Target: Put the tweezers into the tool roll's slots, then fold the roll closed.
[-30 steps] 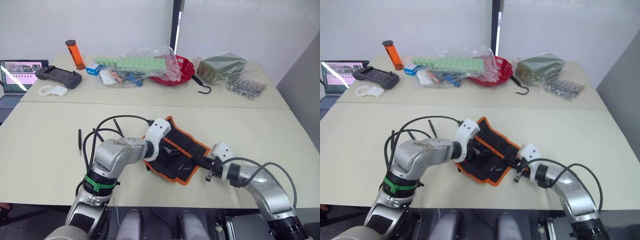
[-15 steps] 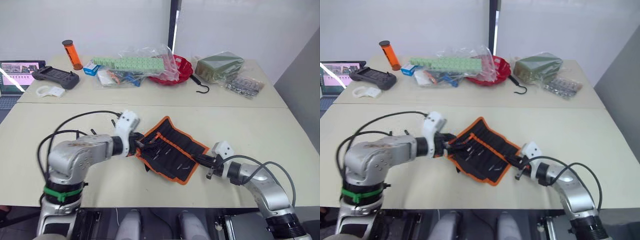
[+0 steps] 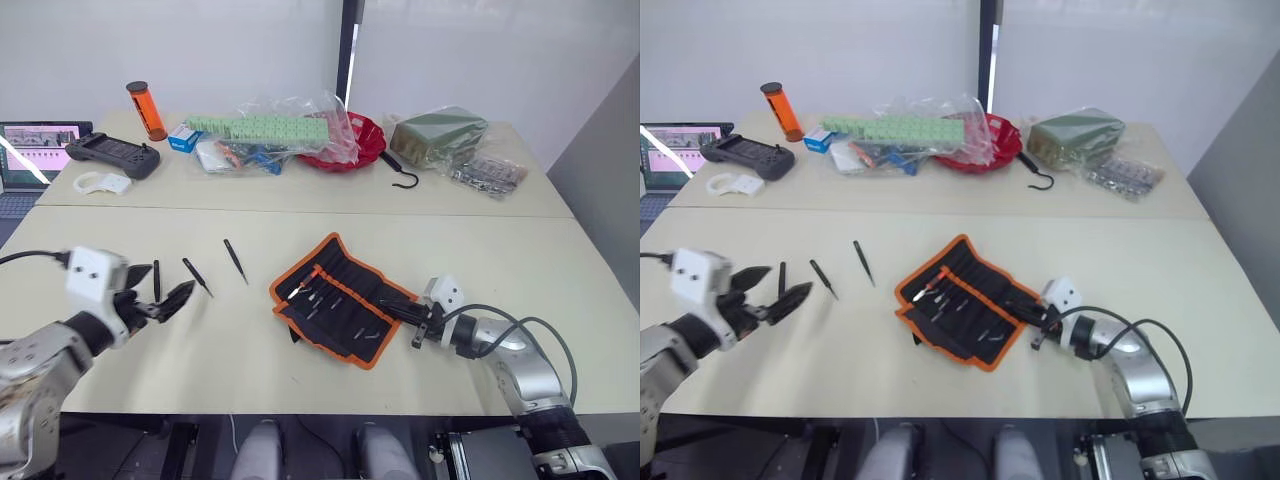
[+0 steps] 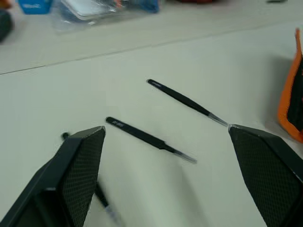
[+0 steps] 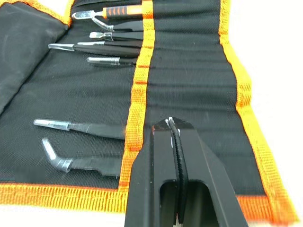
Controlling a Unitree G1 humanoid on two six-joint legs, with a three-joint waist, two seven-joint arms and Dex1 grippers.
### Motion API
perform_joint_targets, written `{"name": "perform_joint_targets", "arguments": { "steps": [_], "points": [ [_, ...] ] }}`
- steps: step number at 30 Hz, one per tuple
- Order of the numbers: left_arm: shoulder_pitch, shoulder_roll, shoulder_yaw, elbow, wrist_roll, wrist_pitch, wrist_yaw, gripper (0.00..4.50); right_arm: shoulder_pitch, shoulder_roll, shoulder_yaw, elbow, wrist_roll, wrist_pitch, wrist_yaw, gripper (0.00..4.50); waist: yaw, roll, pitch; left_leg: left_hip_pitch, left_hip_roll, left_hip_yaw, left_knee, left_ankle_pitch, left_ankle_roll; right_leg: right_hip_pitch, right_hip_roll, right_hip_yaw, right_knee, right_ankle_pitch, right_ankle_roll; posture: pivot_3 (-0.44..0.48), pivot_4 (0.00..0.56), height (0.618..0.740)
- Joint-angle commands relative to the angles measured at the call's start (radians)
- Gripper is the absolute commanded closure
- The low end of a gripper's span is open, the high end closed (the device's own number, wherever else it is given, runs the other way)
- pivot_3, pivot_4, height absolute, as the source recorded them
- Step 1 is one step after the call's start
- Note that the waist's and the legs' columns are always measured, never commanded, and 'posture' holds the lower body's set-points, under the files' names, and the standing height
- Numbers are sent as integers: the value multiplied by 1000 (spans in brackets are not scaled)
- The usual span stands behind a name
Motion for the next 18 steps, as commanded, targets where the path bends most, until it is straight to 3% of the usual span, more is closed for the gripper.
{"name": "perform_joint_targets", "arguments": {
  "steps": [1, 7, 13, 18],
  "points": [
    [154, -57, 190, -21, -53, -32, -27, 77, 8, -1, 28, 51, -34, 3, 21, 4500, -4, 0, 0, 0, 0, 0, -1, 0, 0, 0, 0, 0, 0, 0, 0, 0, 150, 740],
    [348, -218, 319, 15, -104, -165, -44, 77, -19, 4, 36, 81, -36, -8, 45, 4500, -4, -2, -1, 1, 3, 2, -1, -1, -1, 0, 1, 0, 0, -1, -3, 0, 150, 740],
    [440, -313, 297, 43, -96, -262, -31, 77, -27, 11, 42, 92, -37, -8, 57, 4500, 1, -8, -5, 1, 5, 7, 0, -1, -1, 0, 1, 1, -1, -5, -10, 0, 150, 740],
    [438, -342, 245, 50, -99, -292, 10, 77, -30, 17, 44, 96, -40, -5, 59, 4500, 1, -9, -5, 2, 5, 7, -1, -1, -1, 0, 1, 1, -1, -4, -9, 0, 150, 740]
  ]
}}
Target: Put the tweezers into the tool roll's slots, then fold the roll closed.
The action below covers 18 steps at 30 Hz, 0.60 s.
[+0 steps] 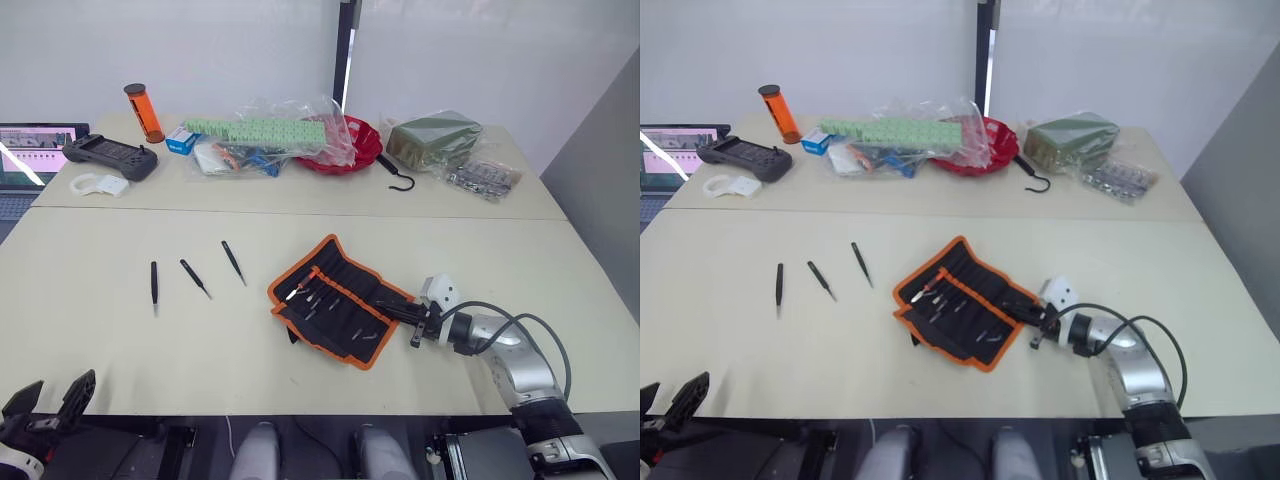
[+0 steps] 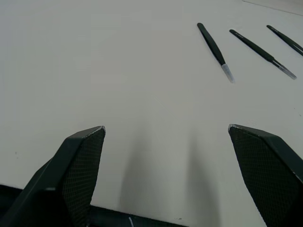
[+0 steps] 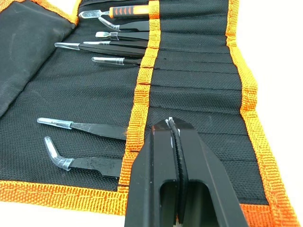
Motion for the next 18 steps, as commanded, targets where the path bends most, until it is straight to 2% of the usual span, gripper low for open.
{"name": "perform_joint_targets", "arguments": {
  "steps": [1, 6, 10, 12, 14, 18],
  "points": [
    [-14, -13, -34, -23, -8, -32, 51, 77, 12, 8, 30, 27, -35, 13, 3, 4500, 1, 0, 0, 0, 0, 0, 0, 0, 0, 0, 0, 0, 0, 0, 0, 0, 150, 740],
    [-55, -21, -99, -57, -9, -12, 140, 77, 24, 13, 26, 11, -34, 16, -11, 4500, 0, -1, 0, 0, 0, 0, 0, 0, 0, 0, 0, 0, 0, 2, 4, 0, 150, 740],
    [-148, -3, -158, -97, -3, 31, 258, 77, 37, 14, 29, -7, -35, 20, -20, 4500, 3, -1, -1, 0, 0, 0, 0, 0, 0, 0, 1, 0, 0, 3, 5, 0, 150, 740],
    [-235, 18, -216, -114, 45, 85, 363, 77, 43, 14, 28, -16, -34, 22, -26, 4500, 7, -1, -1, 0, 0, 0, 0, 0, 0, 0, 1, 0, 0, 3, 5, 0, 150, 740],
    [-331, 30, -249, -100, 15, 185, 455, 77, 49, 15, 28, -24, -35, 25, -32, 4500, 10, 0, -1, 0, 0, 0, 1, 0, 0, 0, 1, 0, 0, 3, 6, 0, 150, 740],
    [-477, 59, -326, -66, 28, 306, 548, 77, 62, 15, 27, -41, -34, 28, -46, 4500, 7, 0, -1, 0, 0, 0, 1, 0, 0, 0, 1, 0, 0, 4, 7, 0, 150, 740]
  ]
}}
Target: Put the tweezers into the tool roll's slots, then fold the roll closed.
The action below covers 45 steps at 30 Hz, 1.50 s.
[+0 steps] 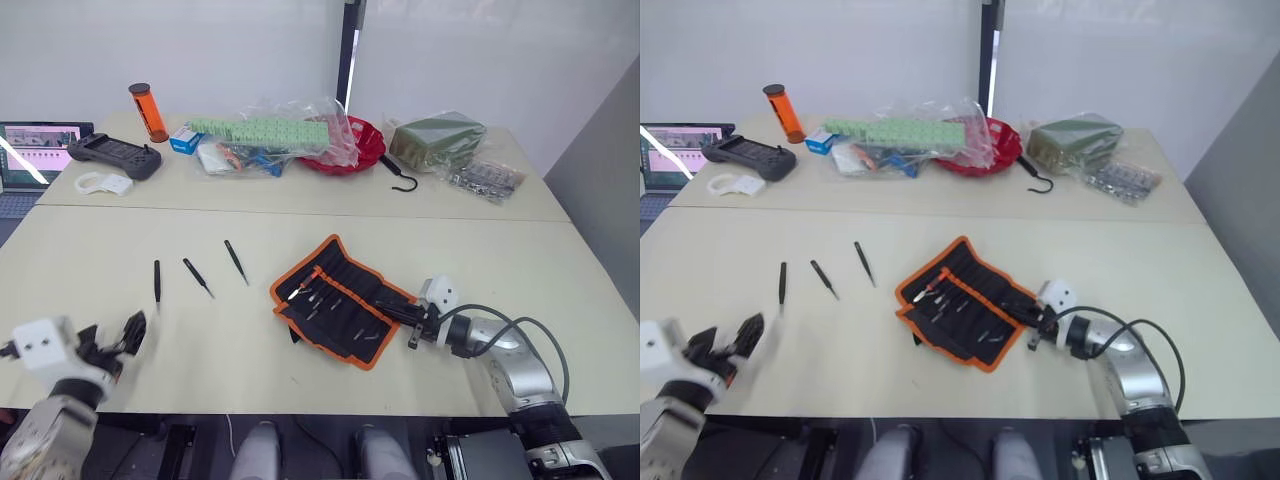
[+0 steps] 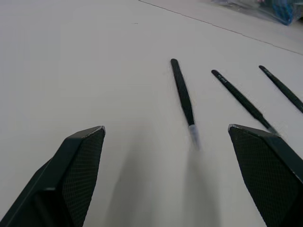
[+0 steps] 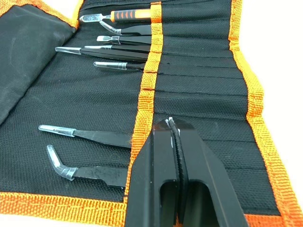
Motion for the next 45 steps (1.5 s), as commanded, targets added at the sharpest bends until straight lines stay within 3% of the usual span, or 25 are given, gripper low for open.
{"name": "perform_joint_targets", "arguments": {
  "steps": [1, 10, 24, 35, 40, 45],
  "points": [
    [-97, 39, -57, 24, 18, 103, 90, 77, 37, 1, 21, 0, -30, 25, -10, 4500, -1, 1, 0, 0, 0, 0, 0, 0, 0, 0, 0, 0, 0, 0, 0, 0, 150, 740],
    [-236, 99, -136, 170, 112, 174, 147, 77, 50, 2, 18, -21, -28, 35, -34, 4500, -1, 1, -1, 0, 0, -2, -1, 0, -1, 0, 2, 0, 1, 0, 0, 0, 150, 740],
    [-225, 81, -139, 174, 182, 139, 136, 4486, 69, -2, 13, -53, -26, 64, -49, 4500, 4, 6, -3, 0, 0, -2, -1, 0, -1, 0, 2, 1, 0, 0, 0, 0, 150, 740],
    [-284, 191, -104, 107, 191, 51, 58, 4486, 51, 2, 18, -23, -35, 52, -37, 4500, 2, 5, -3, 0, 1, -2, -1, 0, -1, 0, 2, 1, 0, 0, 0, 0, 150, 740],
    [-365, 268, -192, -5, 123, -9, -119, 4486, 47, 3, 18, -15, -40, 46, -36, 4500, 4, 4, -2, -1, 1, -2, 0, 0, -1, -1, 3, 0, 0, 0, 0, 0, 150, 740],
    [-477, 318, -351, -96, -54, 123, -259, 4486, 51, 6, 14, 1, -49, 27, -44, 4500, 2, 6, -2, -1, 1, -2, -1, 0, -1, -1, 3, 1, 0, 0, 0, 0, 150, 740]
  ]
}}
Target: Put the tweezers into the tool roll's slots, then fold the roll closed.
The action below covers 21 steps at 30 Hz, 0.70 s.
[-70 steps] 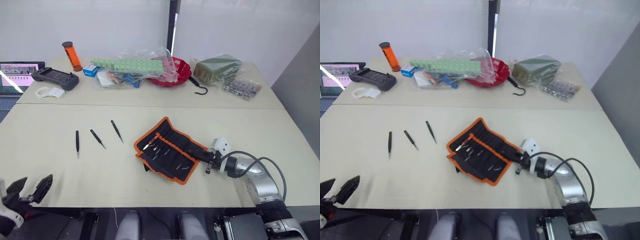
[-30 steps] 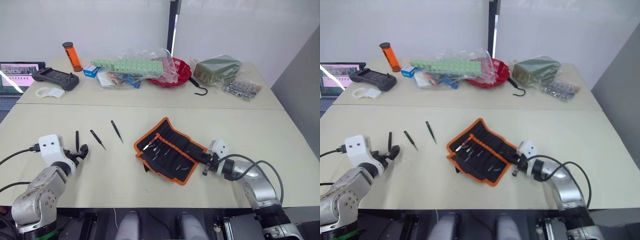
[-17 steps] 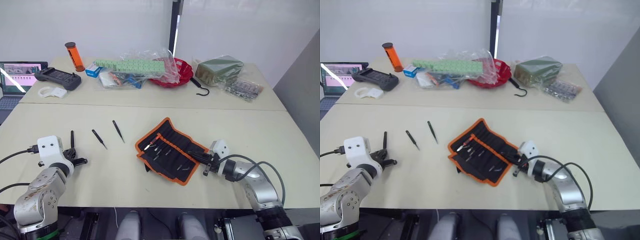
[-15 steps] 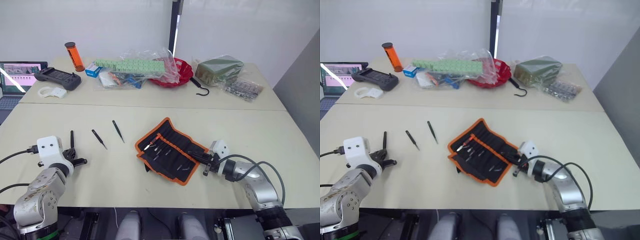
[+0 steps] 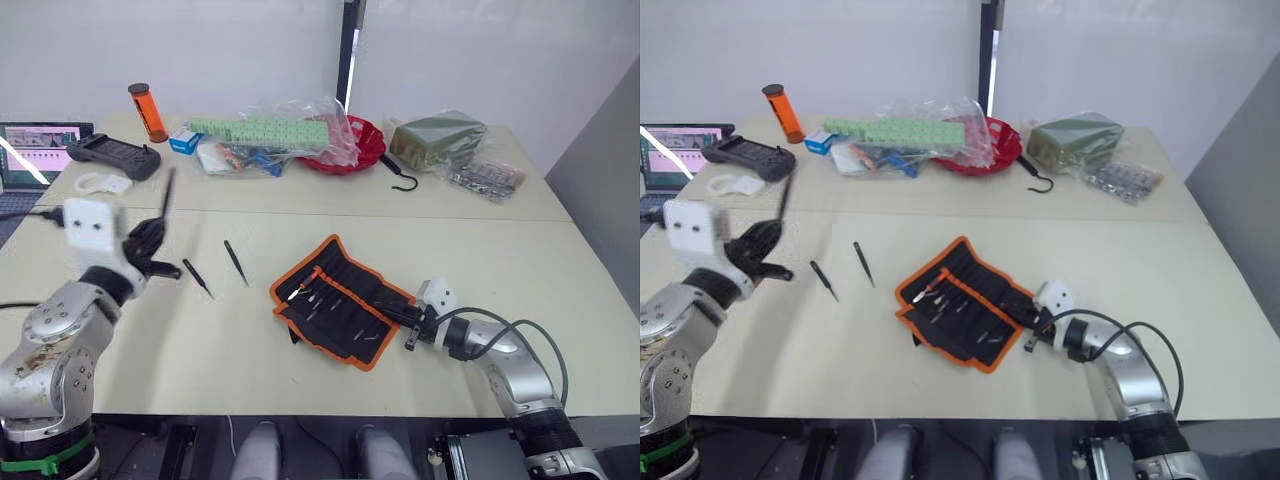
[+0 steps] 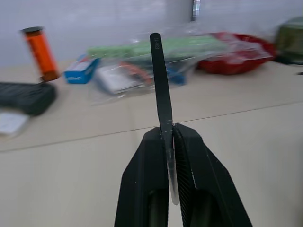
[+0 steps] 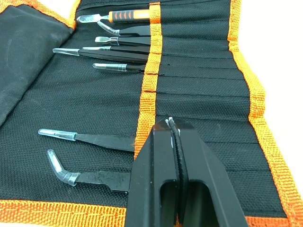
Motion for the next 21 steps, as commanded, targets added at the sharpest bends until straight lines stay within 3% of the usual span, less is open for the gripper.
{"name": "perform_joint_targets", "arguments": {
  "steps": [1, 6, 9, 14, 17, 21],
  "points": [
    [-88, 26, -102, -64, -99, 78, -67, 4486, 23, 3, 19, 47, -33, 10, -8, 4500, 0, 0, 0, 0, 0, 0, 0, 0, 0, 0, 0, 0, 0, 0, 0, 0, 150, 740],
    [-188, 62, -300, -91, -150, 235, -98, 4486, 37, 9, 13, 30, -32, 11, -30, 4500, -2, 1, 1, 0, 0, 0, 0, 0, 0, 0, 1, 1, 0, 0, 1, 0, 150, 740],
    [-278, 19, -386, -64, -185, 382, -53, 4486, 48, 16, 3, 4, -19, 27, -50, 4500, 0, 1, 1, 0, 1, -1, 0, 0, 0, 0, 2, 1, 0, 0, 1, 0, 150, 740],
    [-401, -102, -412, 43, -242, 668, 4, 4486, 58, 20, -14, -44, -13, 55, -76, 4500, -1, 2, 1, -1, 0, -2, 2, 0, 0, 0, 2, 0, 0, -2, 4, 0, 150, 740],
    [-430, -48, -517, 10, -201, 703, -5, 4486, 68, 22, -27, -68, -1, 76, -90, 4500, -5, 2, 2, -2, 0, -2, 1, 0, 0, -1, 3, 1, 1, -2, 4, 0, 150, 740],
    [-433, -102, -500, 44, -193, 788, 22, 4486, 75, 20, -31, -86, -3, 89, -95, 4500, -3, 4, 3, -2, 0, -2, 0, 0, 0, -1, 2, 1, 0, -1, 2, 0, 150, 740]
  ]
}}
